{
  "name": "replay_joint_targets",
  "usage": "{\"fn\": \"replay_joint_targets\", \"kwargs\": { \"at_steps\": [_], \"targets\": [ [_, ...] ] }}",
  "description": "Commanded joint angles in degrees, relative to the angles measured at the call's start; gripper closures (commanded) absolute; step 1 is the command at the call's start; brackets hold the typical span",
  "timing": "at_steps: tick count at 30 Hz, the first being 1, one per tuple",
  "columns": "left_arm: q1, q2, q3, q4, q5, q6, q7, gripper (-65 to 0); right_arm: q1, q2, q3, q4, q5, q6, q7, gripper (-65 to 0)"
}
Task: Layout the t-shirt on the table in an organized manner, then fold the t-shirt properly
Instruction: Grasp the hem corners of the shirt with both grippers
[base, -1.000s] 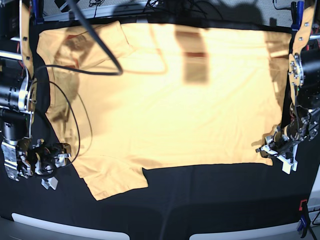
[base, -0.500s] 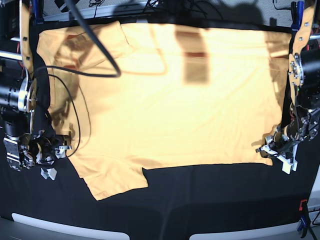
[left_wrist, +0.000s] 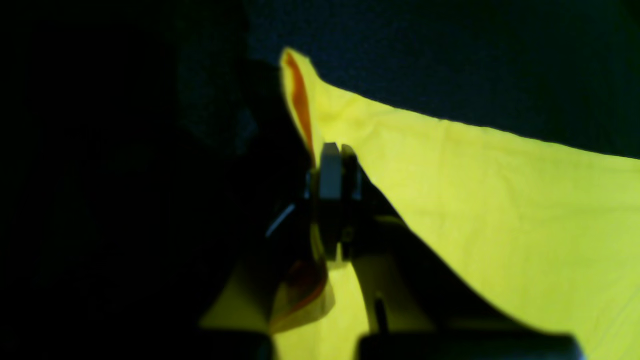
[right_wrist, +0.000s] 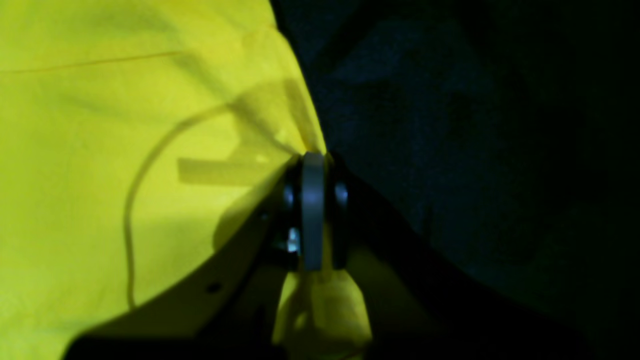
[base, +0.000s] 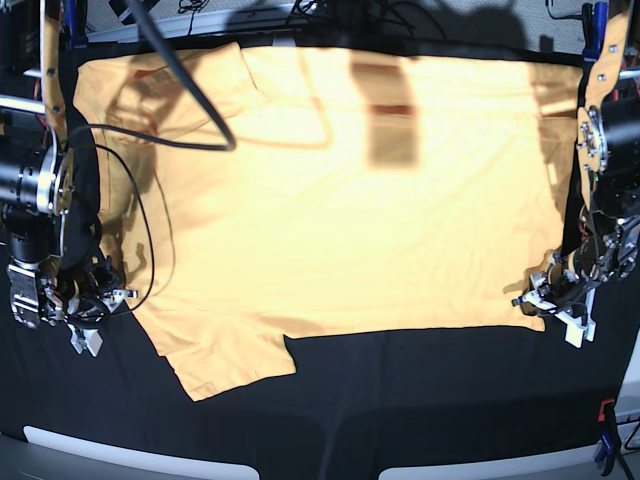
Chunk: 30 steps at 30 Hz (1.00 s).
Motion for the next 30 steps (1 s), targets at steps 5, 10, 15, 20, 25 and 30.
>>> {"fn": "replay_joint_targets", "kwargs": {
  "at_steps": [5, 10, 15, 20, 25, 30],
  "targets": [
    [-1.57, -0.63, -0.15, 0.61, -0.33, -0.22, -0.46, 0.0, 1.05, 1.42, 0.04, 2.64, 0.22, 0.04, -0.46, -5.3],
    [-1.57, -0.63, -0.15, 0.61, -0.33, -0.20, 0.20, 0.0, 2.45, 2.99, 0.04, 4.15, 0.15, -0.02, -0.48, -23.2],
    [-1.57, -0.63, -0.15, 0.61, -0.33, -0.22, 0.83, 0.0, 2.08, 3.30, 0.02, 4.13, -0.28, -0.07, -0.42, -23.2],
    [-1.57, -0.63, -0.15, 0.61, -0.33, -0.22, 1.16, 0.0, 2.05, 3.06, 0.02, 4.11, 0.20, -0.13, -0.04, -23.2],
    [-1.57, -0.61, -0.15, 0.61, -0.33, -0.22, 0.74, 0.0, 0.66, 1.27, 0.02, 4.09, 0.33, 0.00, -0.24, -23.2],
    [-1.57, -0.63, -0.15, 0.61, -0.33, -0.20, 0.79, 0.0, -0.83, -1.44, 0.02, 4.09, 0.13, 0.52, -0.26, -23.1]
  ]
}}
